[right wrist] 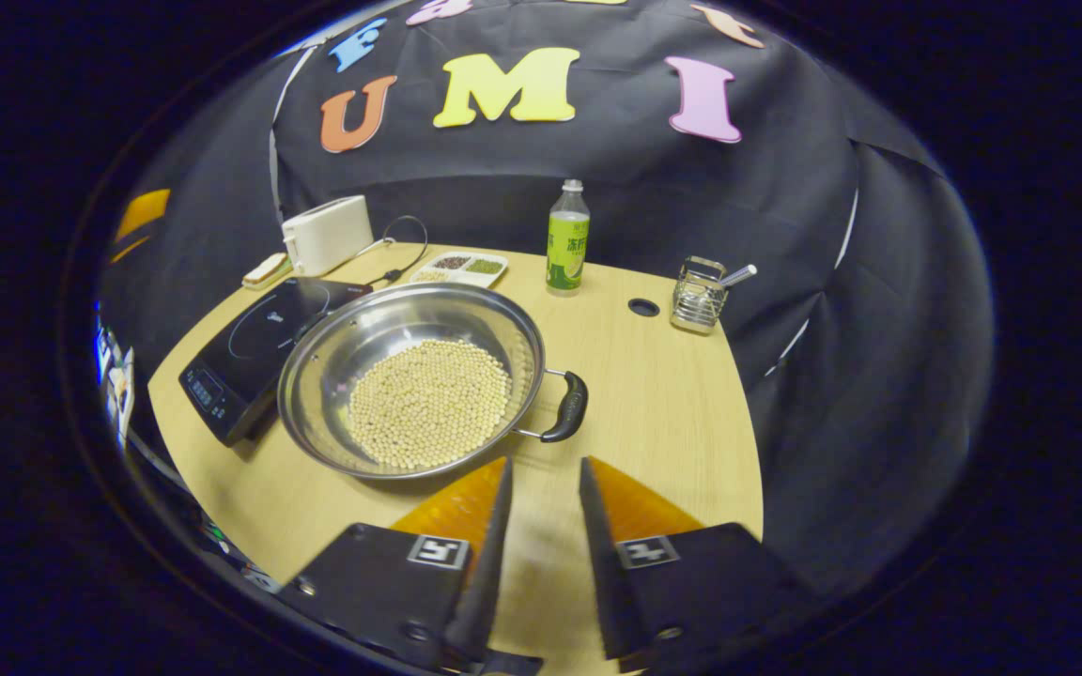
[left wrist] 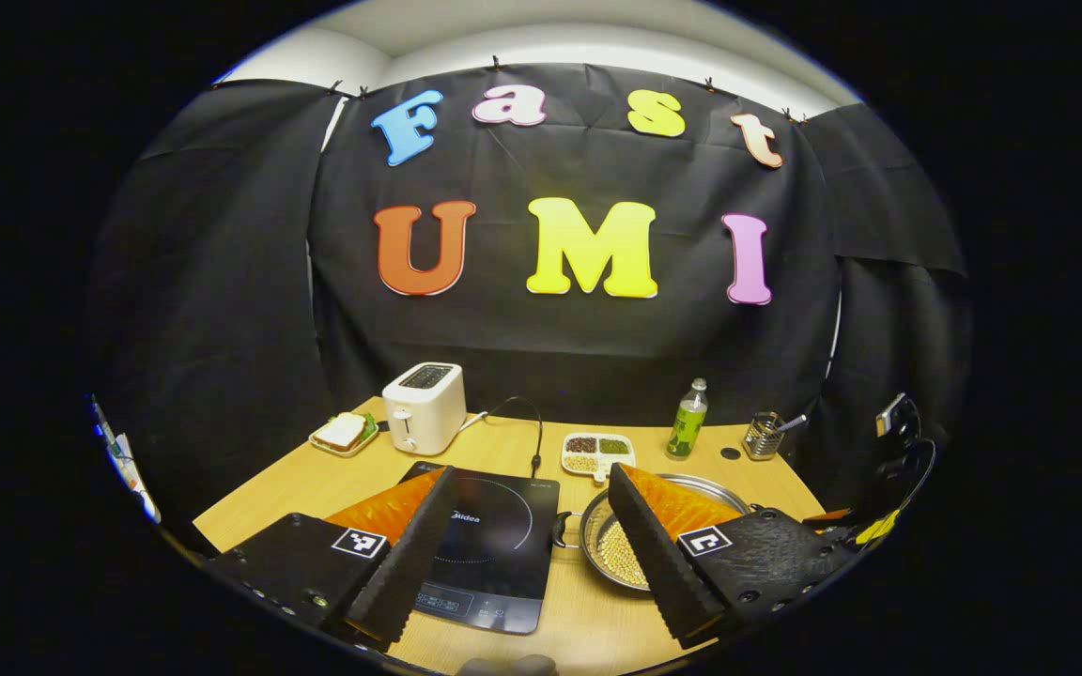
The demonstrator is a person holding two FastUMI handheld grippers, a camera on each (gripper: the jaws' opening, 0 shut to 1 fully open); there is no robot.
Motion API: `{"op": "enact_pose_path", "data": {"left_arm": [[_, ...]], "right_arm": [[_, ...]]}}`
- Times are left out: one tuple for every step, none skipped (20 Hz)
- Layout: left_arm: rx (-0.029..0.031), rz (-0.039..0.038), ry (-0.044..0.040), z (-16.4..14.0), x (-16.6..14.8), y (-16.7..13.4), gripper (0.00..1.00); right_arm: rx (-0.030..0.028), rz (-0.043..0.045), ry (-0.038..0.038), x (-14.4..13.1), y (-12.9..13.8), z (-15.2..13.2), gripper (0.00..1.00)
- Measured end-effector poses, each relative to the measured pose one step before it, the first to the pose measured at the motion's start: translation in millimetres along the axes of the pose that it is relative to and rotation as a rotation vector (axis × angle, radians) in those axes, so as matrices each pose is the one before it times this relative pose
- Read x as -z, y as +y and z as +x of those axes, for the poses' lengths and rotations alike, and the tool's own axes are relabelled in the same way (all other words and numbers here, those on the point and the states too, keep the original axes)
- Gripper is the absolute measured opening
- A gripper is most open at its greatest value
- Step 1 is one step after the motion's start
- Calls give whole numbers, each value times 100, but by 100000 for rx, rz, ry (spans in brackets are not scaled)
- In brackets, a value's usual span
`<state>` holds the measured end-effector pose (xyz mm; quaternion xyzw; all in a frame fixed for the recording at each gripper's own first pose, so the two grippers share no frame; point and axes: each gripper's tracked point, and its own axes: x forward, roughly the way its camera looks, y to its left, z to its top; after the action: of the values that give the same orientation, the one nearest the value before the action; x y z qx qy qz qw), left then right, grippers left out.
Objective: First push the handle of the pot to place it horizontally, then grasp the pot with both hands and set it on the induction cooktop.
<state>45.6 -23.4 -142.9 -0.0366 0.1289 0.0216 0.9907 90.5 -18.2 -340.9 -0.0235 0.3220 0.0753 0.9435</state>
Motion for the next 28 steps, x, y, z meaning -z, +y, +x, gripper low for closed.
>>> {"op": "enact_pose_path", "data": {"left_arm": [[2493,518,1341,565,991,174,97],[2199,386,1731,564,909,-30,97],[1754,746,1884,691,1097,-52,96],[1854,457,1997,543,1121,-132,96],[1198,725,1384,615,700,-266,96],[1402,1061,508,843,544,-232,96],[1238,216,2397,851,982,-502,96],[1667,-280,1948,1104,896,-432,96],[1500,-257,1431,920,733,-649,96],[1155,-279,2209,948,895,-609,96],[-183,251,1887,1168,721,-211,96],[-19,-222,2186,985,652,-243,96],[-244,-693,2464,1087,811,-121,96],[-695,-687,2579,1010,704,-98,96],[-480,-300,1244,1016,386,-118,96],[-1014,253,1813,892,275,31,100],[-585,106,1629,913,373,-39,96],[-581,97,1273,954,249,-120,96],[-710,-12,1752,891,238,-30,96],[-598,468,1039,813,271,-106,96],[-815,543,1481,749,212,-64,96],[-286,370,1374,707,334,-118,96],[-108,490,1092,617,265,-154,96],[-665,570,1204,649,205,42,96],[-502,117,963,570,140,-44,95],[-606,-307,738,460,7,-38,95],[-366,-263,476,397,-145,-55,95],[-451,-318,426,402,-73,-29,95]], "right_arm": [[2163,2328,-334,180,118,-674,64],[2065,2429,-1001,15,69,-480,84],[1406,2945,-1452,-377,171,-537,87],[1566,2498,-587,-125,122,-269,87],[402,2074,-262,30,270,-149,90],[-29,1603,138,-4,339,-53,89],[359,1069,743,102,54,319,90],[-580,800,707,26,209,421,92],[249,1207,461,-102,-11,498,94],[-106,1124,601,-67,-13,625,94],[10,886,749,42,87,670,94],[-341,730,739,-72,82,754,94],[-476,-41,980,-2,98,840,94],[-100,-143,1114,5,18,679,93],[-152,-616,1299,-37,-90,891,94],[-323,-831,915,-101,-56,811,94],[-118,-696,826,-204,-98,898,94],[-719,-442,1066,-138,-37,728,94],[-879,-110,1029,-184,-8,779,94],[-675,-43,603,-352,-49,702,94],[-336,-399,646,-304,-171,648,94],[-508,-517,754,-236,-78,628,94],[-606,-574,944,-132,-67,604,94],[-776,-571,1097,-147,-41,567,94],[-586,-633,926,-69,-9,575,94],[-479,-682,1093,-73,-7,539,94],[-110,-936,1356,120,-100,505,94],[-466,-457,1181,-6,16,404,94]]}}
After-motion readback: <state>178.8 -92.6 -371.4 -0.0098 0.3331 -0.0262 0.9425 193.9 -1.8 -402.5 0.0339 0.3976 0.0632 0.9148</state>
